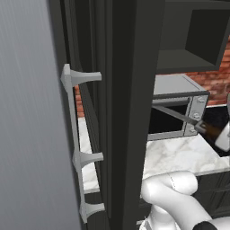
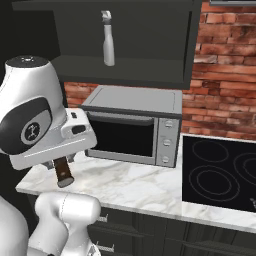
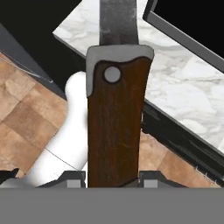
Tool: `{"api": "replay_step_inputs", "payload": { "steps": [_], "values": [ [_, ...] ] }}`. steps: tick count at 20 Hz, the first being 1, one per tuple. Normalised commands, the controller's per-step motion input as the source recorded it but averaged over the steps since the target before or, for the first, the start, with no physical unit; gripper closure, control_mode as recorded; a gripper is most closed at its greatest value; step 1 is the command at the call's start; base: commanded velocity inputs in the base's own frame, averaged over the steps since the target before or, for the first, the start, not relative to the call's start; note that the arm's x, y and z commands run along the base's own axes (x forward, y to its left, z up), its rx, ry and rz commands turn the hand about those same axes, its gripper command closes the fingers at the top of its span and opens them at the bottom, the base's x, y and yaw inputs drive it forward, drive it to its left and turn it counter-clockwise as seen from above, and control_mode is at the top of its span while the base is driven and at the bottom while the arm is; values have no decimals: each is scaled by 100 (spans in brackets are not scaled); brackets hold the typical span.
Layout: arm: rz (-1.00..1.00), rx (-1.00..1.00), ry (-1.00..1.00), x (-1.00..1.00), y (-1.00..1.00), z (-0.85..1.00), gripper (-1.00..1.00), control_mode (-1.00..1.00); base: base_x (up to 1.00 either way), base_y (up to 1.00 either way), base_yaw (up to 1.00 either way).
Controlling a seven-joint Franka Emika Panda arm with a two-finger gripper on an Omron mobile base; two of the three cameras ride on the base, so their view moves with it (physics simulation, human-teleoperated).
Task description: Move the cutting board and knife to the sink. Then move spray from the cabinet to the counter.
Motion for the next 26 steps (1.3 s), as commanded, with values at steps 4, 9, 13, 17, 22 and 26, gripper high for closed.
{"api": "replay_step_inputs", "payload": {
  "steps": [4, 9, 13, 17, 22, 26],
  "values": [
    [0, 0, 0, 14, 0, 1, 100, -100, 0, 0, 0],
    [2, 0, 0, 14, 0, 0, 100, -100, 0, 0, 0],
    [1, 0, 0, 0, 0, 0, 100, 100, 0, -1, 0],
    [0, 0, 0, 0, 0, 0, 100, 100, -55, -41, -3],
    [0, 0, 0, 0, 0, 0, 100, 100, -45, -63, -25],
    [0, 0, 0, 0, 0, 0, 100, 100, -29, -62, -58]
  ]
}}
